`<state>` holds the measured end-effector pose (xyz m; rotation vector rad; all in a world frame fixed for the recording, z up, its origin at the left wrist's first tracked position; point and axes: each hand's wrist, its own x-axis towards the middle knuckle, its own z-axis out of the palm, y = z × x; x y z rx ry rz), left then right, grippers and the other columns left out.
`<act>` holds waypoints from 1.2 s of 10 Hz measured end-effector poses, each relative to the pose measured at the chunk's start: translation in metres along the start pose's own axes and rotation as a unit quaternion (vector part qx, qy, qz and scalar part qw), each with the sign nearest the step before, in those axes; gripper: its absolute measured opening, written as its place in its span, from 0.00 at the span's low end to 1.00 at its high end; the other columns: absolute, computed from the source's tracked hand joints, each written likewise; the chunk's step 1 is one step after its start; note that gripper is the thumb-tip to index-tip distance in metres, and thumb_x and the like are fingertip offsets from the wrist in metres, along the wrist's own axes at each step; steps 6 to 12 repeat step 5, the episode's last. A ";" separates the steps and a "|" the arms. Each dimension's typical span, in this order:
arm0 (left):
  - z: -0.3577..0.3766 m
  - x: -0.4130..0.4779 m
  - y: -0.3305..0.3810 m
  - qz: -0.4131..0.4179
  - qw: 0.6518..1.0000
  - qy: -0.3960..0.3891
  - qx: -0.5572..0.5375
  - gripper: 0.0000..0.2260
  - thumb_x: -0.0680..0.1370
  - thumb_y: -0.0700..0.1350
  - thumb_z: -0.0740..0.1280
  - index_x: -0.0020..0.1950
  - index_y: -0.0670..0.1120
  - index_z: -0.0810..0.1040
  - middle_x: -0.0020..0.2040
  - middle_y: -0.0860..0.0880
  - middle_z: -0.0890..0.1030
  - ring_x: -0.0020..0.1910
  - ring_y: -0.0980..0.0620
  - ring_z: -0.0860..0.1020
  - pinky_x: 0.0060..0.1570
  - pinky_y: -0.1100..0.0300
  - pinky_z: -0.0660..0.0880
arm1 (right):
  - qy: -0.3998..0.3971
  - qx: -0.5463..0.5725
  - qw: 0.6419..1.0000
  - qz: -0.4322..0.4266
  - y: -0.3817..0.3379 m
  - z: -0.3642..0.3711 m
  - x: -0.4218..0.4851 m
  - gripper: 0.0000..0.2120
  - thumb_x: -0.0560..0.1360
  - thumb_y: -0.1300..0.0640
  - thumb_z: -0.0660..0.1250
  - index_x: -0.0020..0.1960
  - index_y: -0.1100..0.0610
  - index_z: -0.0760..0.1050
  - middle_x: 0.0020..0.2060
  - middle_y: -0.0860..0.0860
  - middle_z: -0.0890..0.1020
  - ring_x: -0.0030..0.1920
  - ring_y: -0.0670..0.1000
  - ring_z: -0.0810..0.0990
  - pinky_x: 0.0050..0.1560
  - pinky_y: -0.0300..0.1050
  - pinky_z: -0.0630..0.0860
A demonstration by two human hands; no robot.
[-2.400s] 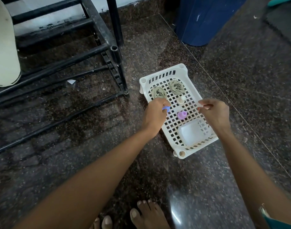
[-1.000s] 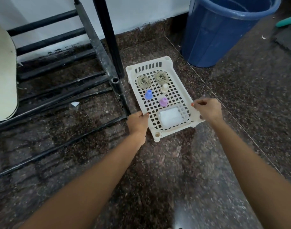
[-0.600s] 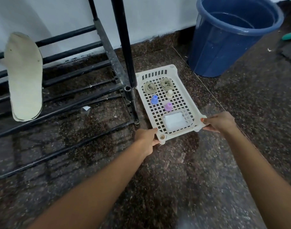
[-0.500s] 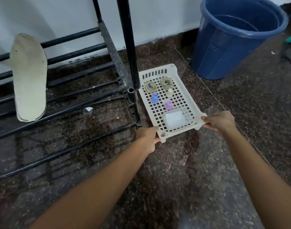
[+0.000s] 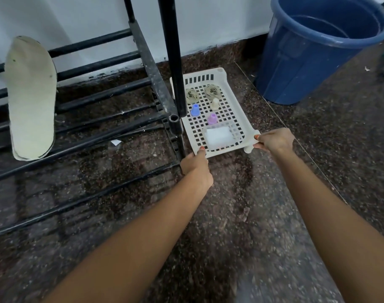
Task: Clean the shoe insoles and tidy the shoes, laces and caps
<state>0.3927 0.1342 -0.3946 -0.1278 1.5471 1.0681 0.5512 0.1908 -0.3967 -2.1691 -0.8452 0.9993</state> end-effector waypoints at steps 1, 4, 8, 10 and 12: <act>0.001 0.003 -0.002 0.022 1.000 0.004 -0.011 0.05 0.77 0.42 0.67 0.51 0.42 0.79 0.36 0.49 0.75 0.34 0.54 0.72 0.38 0.63 0.68 | -0.002 0.001 1.000 -0.017 0.001 0.005 0.002 0.07 0.71 0.66 0.69 0.48 0.68 0.79 0.37 0.59 0.79 0.21 0.44 0.76 0.34 0.38 0.79; -0.005 -0.021 0.005 0.055 0.998 -0.005 0.018 0.10 0.80 0.41 0.59 0.52 0.38 0.78 0.51 0.42 0.80 0.53 0.43 0.76 0.52 0.56 0.70 | 0.126 -0.132 0.970 -0.160 0.015 0.020 -0.046 0.11 0.77 0.58 0.62 0.55 0.63 0.76 0.55 0.60 0.77 0.54 0.59 0.76 0.51 0.51 0.73; -0.009 -0.042 0.009 0.059 0.997 -0.003 0.039 0.14 0.81 0.41 0.56 0.63 0.38 0.75 0.64 0.40 0.76 0.65 0.40 0.71 0.63 0.49 0.68 | 0.095 -0.181 0.943 -0.264 0.011 0.021 -0.073 0.12 0.77 0.59 0.60 0.58 0.63 0.73 0.57 0.59 0.74 0.57 0.57 0.71 0.55 0.49 0.69; -0.009 -0.042 0.009 0.059 0.997 -0.003 0.039 0.14 0.81 0.41 0.56 0.63 0.38 0.75 0.64 0.40 0.76 0.65 0.40 0.71 0.63 0.49 0.68 | 0.095 -0.181 0.943 -0.264 0.011 0.021 -0.073 0.12 0.77 0.59 0.60 0.58 0.63 0.73 0.57 0.59 0.74 0.57 0.57 0.71 0.55 0.49 0.69; -0.009 -0.042 0.009 0.059 0.997 -0.003 0.039 0.14 0.81 0.41 0.56 0.63 0.38 0.75 0.64 0.40 0.76 0.65 0.40 0.71 0.63 0.49 0.68 | 0.095 -0.181 0.943 -0.264 0.011 0.021 -0.073 0.12 0.77 0.59 0.60 0.58 0.63 0.73 0.57 0.59 0.74 0.57 0.57 0.71 0.55 0.49 0.69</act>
